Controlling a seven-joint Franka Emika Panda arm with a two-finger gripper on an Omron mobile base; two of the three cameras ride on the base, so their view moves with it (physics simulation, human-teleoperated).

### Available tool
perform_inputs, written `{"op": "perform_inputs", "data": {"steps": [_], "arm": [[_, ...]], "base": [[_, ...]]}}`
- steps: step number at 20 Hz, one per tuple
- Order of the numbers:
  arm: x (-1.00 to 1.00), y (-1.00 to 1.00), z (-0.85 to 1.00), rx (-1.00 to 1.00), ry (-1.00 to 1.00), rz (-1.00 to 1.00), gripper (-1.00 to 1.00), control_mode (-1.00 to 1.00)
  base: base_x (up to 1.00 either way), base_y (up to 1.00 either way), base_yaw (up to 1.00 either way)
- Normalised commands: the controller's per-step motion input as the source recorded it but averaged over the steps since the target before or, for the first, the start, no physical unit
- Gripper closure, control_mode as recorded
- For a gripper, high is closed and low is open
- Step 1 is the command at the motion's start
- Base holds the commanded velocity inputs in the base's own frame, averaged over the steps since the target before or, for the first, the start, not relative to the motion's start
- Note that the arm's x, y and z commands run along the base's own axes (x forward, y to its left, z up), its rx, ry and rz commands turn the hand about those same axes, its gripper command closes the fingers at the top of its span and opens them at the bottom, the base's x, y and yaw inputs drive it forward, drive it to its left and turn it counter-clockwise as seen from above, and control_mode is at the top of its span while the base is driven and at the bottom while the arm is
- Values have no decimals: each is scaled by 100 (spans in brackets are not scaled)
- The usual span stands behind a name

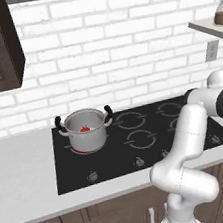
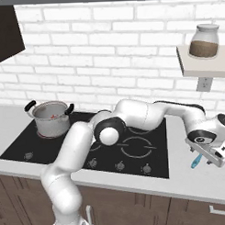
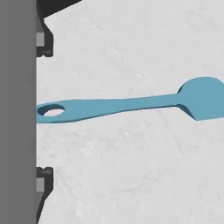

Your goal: Put the squash and tomato in the pot. Retrieve the spatula and lightly stir the vegetables in the pot.

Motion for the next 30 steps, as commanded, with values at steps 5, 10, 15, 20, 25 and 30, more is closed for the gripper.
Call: {"op": "perform_inputs", "data": {"steps": [5, 10, 15, 20, 25, 30], "arm": [[27, 1, -15, -3, 5, -11, -100, -100], [33, -3, -19, -2, 12, -8, -100, -100], [1, -36, -25, 0, 5, 0, -100, -100], [0, 5, -35, 0, 1, 0, -100, -100], [0, 9, -24, 0, 0, 0, 100, -100], [0, 48, -22, -3, 0, 0, 100, -100]], "base": [[0, 0, 0], [0, 0, 0], [0, 0, 0], [0, 0, 0], [0, 0, 0], [0, 0, 0]]}}
